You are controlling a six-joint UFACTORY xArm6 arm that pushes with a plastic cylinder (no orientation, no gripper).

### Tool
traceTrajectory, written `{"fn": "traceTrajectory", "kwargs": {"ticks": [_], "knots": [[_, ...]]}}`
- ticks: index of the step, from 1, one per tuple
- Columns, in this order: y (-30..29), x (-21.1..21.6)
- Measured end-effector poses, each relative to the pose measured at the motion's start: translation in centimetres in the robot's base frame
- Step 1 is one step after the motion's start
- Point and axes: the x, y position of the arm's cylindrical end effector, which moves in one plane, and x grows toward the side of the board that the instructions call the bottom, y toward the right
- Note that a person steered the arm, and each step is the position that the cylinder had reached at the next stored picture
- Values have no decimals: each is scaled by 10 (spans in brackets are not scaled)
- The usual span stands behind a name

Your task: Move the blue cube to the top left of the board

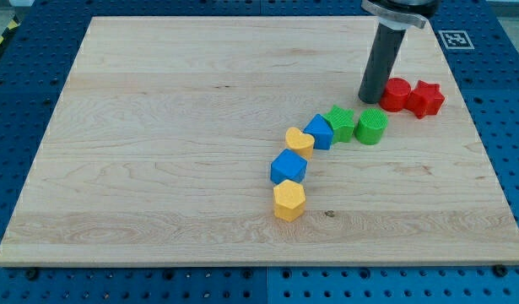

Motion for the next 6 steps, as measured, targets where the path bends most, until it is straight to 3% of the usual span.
{"fn": "traceTrajectory", "kwargs": {"ticks": [3,5,6], "knots": [[-11,11],[42,20],[66,45]]}}
